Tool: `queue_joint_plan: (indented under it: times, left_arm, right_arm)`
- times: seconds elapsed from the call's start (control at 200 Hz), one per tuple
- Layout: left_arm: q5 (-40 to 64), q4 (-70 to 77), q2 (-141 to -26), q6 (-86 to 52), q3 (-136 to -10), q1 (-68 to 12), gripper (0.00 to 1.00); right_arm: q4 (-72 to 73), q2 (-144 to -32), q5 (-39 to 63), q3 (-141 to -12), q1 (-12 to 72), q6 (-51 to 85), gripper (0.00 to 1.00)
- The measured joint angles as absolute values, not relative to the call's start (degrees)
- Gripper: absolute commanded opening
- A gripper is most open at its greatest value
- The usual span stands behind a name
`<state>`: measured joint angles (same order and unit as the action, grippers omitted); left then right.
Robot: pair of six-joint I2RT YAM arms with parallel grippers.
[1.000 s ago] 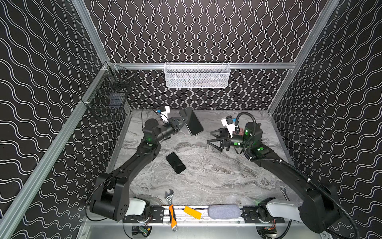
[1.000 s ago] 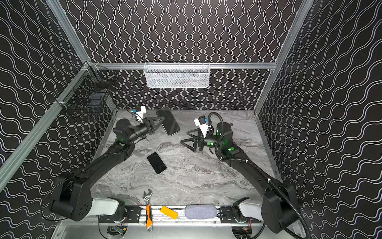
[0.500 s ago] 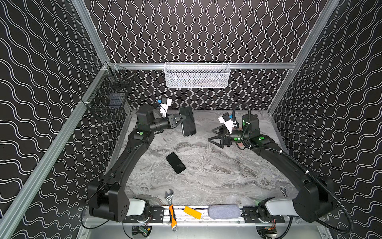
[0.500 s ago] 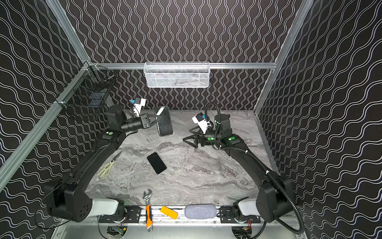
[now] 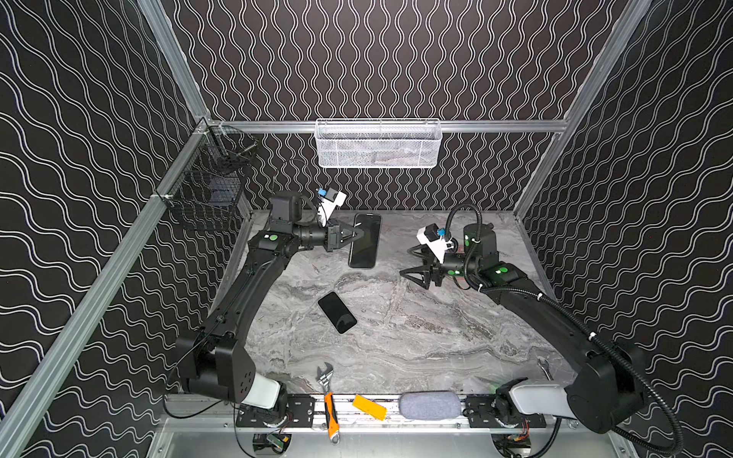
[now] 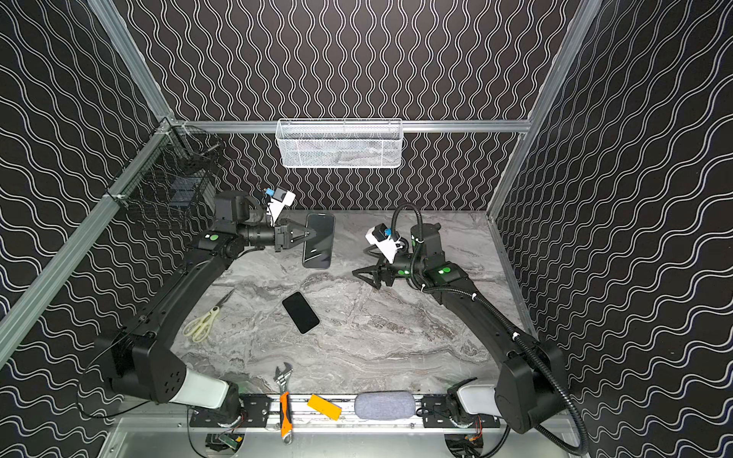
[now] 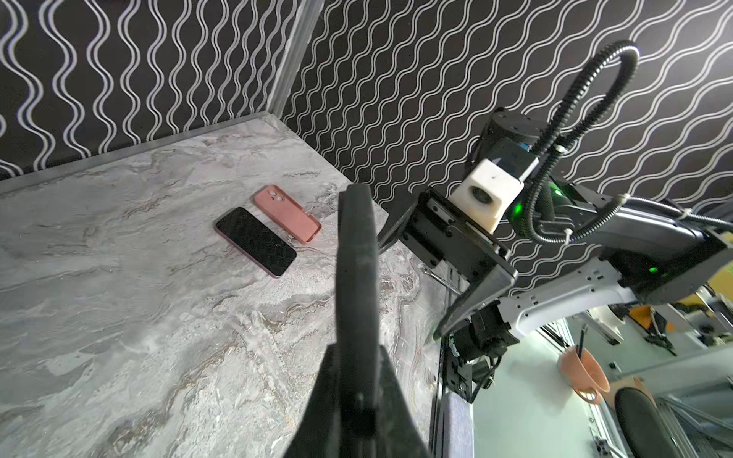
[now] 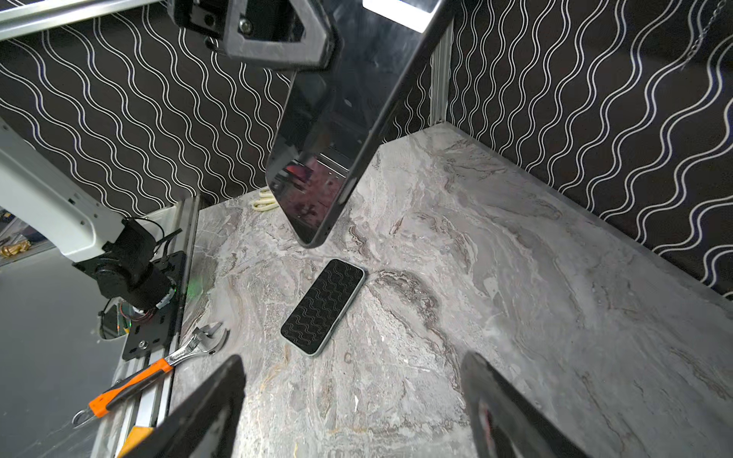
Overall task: Take the phone out of the phone case
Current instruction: Remove the phone case from the phone.
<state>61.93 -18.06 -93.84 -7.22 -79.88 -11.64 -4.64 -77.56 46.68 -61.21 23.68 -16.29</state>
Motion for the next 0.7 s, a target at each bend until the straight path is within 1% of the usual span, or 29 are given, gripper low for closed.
queue_joint_plan:
  times: [0.07, 0.17, 0.33, 0.581, 0.701]
  left_arm:
    - [64.0, -17.6, -94.6, -6.0, -79.8, -11.8, 0.00]
    - [67.2, -17.0, -95.5, -4.1, -79.5, -12.3, 0.00]
    - [70.5, -16.2, -95.4, -1.1, -78.7, -13.3, 0.00]
    - [72.9, -16.0, -95.4, 0.5, -78.5, -13.7, 0.00]
    - [72.9, -16.0, -95.4, 0.6, -78.4, -14.1, 0.00]
  right_arm:
    - [-6.5, -79.6, 47.1, -64.8, 24.9, -17.7, 0.83]
    - [-11.0, -82.9, 46.6, -69.8, 28.9, -21.1, 0.82]
    - [-17.8, -86.6, 45.7, -73.9, 32.4, -25.3, 0.79]
    - [-23.2, -88.3, 44.0, -75.4, 35.4, -28.5, 0.72]
    - [-24.2, -88.6, 43.1, -75.4, 35.9, -29.3, 0.66]
